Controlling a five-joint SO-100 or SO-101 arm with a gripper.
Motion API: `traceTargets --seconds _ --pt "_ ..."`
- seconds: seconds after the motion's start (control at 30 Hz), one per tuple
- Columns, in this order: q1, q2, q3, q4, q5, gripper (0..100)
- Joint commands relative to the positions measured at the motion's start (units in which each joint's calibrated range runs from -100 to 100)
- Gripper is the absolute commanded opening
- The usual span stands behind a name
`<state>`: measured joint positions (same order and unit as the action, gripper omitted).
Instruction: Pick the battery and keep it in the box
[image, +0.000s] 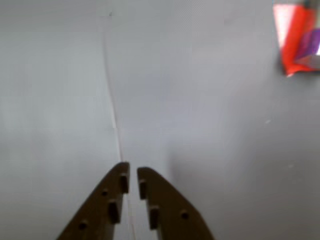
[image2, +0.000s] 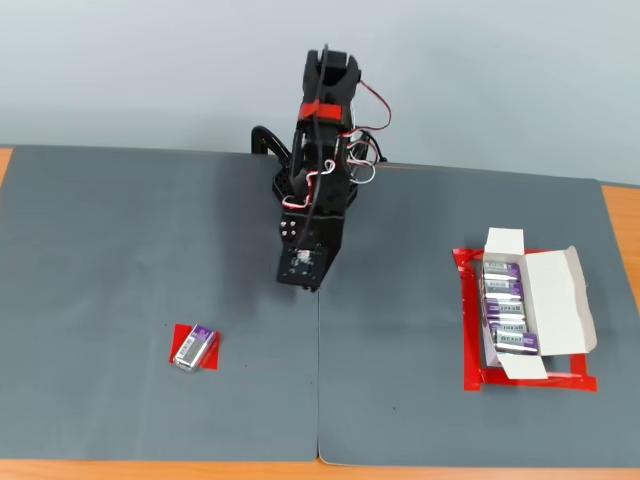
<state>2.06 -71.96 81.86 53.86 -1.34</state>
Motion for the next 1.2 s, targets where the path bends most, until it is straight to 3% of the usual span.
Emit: traceTargets --seconds 0.0,0.73,1.17 --pt "3.3 8.0 -7.4 -6.0 0.2 2" --pt "19.9 56.9 -49.6 -8.5 0.4 3" --pt "21.2 65.1 -53.7 -12.3 6.3 5"
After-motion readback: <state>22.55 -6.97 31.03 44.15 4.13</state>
